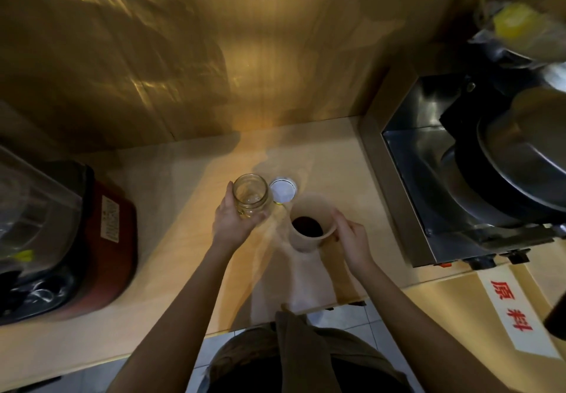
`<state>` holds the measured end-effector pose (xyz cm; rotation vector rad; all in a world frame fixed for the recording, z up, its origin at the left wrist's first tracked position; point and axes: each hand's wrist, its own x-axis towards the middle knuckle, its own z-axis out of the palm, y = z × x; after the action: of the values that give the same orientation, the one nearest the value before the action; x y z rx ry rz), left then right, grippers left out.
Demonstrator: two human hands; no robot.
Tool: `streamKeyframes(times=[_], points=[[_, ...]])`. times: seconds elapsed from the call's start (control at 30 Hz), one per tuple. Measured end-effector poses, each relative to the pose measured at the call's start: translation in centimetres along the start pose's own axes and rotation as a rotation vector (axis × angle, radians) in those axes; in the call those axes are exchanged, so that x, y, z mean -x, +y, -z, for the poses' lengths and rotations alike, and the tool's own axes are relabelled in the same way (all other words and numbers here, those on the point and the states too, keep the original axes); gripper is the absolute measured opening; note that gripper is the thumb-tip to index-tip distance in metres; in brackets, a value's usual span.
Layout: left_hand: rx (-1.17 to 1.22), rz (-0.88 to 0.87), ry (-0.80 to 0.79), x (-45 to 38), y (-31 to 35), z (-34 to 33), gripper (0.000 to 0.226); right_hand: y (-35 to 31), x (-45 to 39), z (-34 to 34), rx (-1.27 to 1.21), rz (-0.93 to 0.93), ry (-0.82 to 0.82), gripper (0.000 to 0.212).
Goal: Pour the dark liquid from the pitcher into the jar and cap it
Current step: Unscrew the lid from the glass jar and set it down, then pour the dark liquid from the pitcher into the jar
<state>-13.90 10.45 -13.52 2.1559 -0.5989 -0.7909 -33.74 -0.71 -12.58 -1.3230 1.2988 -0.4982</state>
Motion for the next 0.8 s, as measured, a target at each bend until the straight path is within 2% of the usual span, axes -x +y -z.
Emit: streamKeyframes(times=[0.1, 0.17, 0.2, 0.3, 0.37, 0.47, 0.57, 0.8], points=[[-0.012, 0.023, -0.012, 0.6, 0.8, 0.1, 0.119, -1.5, -1.0, -0.5, -0.077, 0.018, -0.003, 0.043], [0.036, 0.016, -0.005, 0.8, 0.5, 0.2, 0.115, -2.5, -1.8, -0.7, -0.087, 0.064, -0.028, 0.043], [0.042, 0.008, 0.025, 1.0, 0.3, 0.2, 0.105, -3.0, -2.2, -0.8, -0.091, 0.084, -0.04, 0.043], [0.004, -0.028, 0.239, 1.6, -0.6, 0.1, 0.052, -4.3, -3.3, -1.0, -0.098, 0.112, -0.039, 0.045], [0.072, -0.002, 0.33, 1.8, -1.0, -0.4, 0.033, -5.3, -3.9, -1.1, -0.103, 0.135, -0.036, 0.049], [0.285, 0.113, 0.328, 1.3, -1.1, -0.9, 0.039, -6.7, -4.4, -1.3, -0.114, 0.164, -0.039, 0.053], [0.342, 0.198, 0.303, 1.0, -1.5, -1.3, 0.038, -7.2, -4.9, -1.4, -0.105, 0.172, -0.045, 0.053], [0.454, 0.183, 0.246, 0.1, -1.8, -1.7, 0.042, -6.9, -5.7, -2.0, 0.0, 0.193, -0.026, 0.052]])
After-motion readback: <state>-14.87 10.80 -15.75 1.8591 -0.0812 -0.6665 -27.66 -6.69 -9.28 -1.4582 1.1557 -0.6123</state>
